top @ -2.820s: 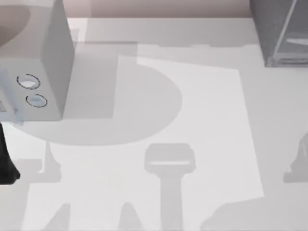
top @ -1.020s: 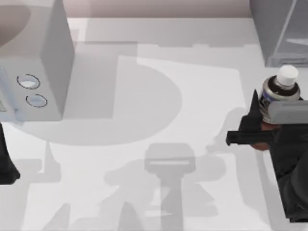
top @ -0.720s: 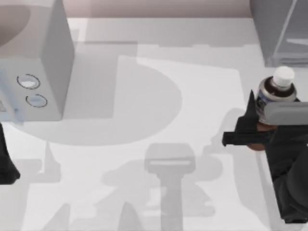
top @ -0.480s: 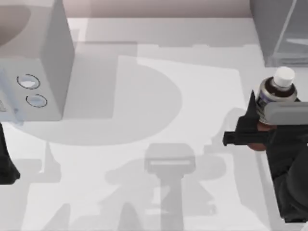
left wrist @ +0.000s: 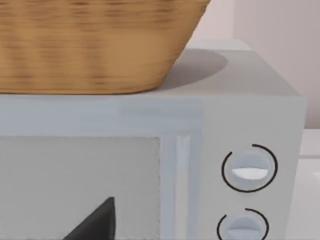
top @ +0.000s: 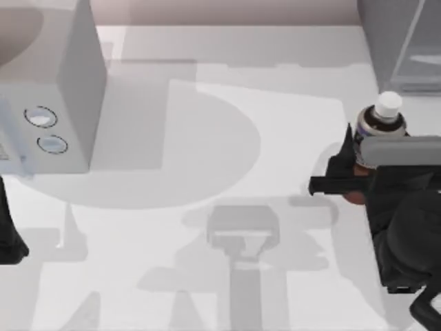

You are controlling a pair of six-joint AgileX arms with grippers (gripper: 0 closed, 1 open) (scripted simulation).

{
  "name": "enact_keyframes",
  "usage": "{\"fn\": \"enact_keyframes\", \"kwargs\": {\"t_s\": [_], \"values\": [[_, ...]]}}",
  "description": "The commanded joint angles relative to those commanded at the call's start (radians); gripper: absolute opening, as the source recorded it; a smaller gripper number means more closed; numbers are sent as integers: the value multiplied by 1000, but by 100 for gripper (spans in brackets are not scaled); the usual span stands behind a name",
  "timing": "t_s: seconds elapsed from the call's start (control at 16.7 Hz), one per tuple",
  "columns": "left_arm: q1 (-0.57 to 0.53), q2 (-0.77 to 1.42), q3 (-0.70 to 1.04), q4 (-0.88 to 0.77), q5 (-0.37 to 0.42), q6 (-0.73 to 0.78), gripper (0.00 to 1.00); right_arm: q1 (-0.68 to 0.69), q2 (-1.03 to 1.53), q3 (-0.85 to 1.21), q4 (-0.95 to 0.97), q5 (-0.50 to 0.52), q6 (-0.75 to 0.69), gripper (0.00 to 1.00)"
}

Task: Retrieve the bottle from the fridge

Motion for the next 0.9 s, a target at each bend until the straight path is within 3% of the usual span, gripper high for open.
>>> {"fn": "enact_keyframes", "kwargs": {"t_s": [0.42,0.9], "values": [[0,0,0,0,0,0,100,-20,68,28,58,-36,-1,0],[0,0,0,0,0,0,100,-20,68,28,58,-36,-1,60]]}}
